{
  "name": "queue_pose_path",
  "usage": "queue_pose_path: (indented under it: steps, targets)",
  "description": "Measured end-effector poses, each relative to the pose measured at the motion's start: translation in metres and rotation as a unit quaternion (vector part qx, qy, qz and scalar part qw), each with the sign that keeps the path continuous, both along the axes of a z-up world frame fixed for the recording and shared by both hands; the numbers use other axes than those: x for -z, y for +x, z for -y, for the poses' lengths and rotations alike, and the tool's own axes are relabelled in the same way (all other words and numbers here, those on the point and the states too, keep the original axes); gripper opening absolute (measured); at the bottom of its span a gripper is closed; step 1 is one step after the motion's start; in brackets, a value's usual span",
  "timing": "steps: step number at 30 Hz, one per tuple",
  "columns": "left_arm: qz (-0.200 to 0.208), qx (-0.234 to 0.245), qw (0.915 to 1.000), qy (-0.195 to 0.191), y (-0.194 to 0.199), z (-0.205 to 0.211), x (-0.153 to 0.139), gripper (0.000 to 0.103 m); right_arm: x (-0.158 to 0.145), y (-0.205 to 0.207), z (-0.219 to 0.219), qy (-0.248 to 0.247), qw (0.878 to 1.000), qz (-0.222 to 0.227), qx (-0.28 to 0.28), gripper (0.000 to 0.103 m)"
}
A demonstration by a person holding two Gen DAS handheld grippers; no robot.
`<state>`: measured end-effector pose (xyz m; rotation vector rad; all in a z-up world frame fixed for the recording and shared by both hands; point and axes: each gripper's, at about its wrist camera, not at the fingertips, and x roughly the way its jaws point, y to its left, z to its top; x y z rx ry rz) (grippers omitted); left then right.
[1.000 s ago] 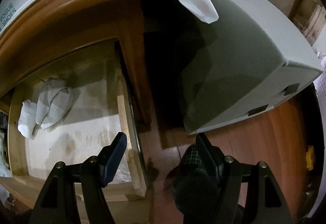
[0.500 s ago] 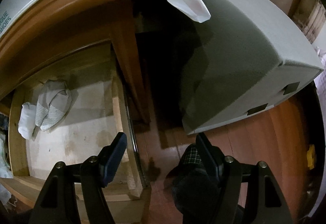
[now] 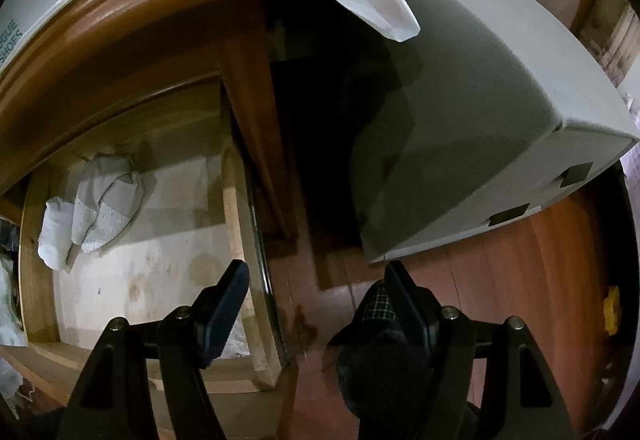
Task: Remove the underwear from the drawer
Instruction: 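Carry the red sock into the shoe box and open the left gripper, then withdraw the left gripper from the box back over the drawer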
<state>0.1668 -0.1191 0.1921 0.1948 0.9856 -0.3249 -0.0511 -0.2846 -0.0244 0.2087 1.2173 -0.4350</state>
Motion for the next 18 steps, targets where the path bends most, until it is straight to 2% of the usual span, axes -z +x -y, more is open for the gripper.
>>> queue_pose_path:
  steps: [7, 10, 13, 18]
  targets:
    - [-0.005, 0.005, 0.9999, 0.010, -0.001, 0.000, 0.010, 0.039, 0.002, 0.000, -0.001, 0.004, 1.000, -0.005, -0.004, 0.072]
    - [0.007, 0.007, 0.9999, 0.013, -0.005, 0.001, 0.007, 0.047, 0.002, 0.000, 0.000, 0.004, 1.000, -0.006, -0.005, 0.072]
    - [0.019, 0.008, 0.9997, 0.009, -0.005, -0.001, 0.000, 0.061, 0.003, 0.001, 0.000, 0.002, 1.000, -0.007, -0.005, 0.072]
    - [0.057, 0.012, 0.9982, 0.014, -0.017, -0.007, -0.018, 0.067, 0.004, 0.001, 0.000, -0.001, 1.000, -0.009, -0.005, 0.072]
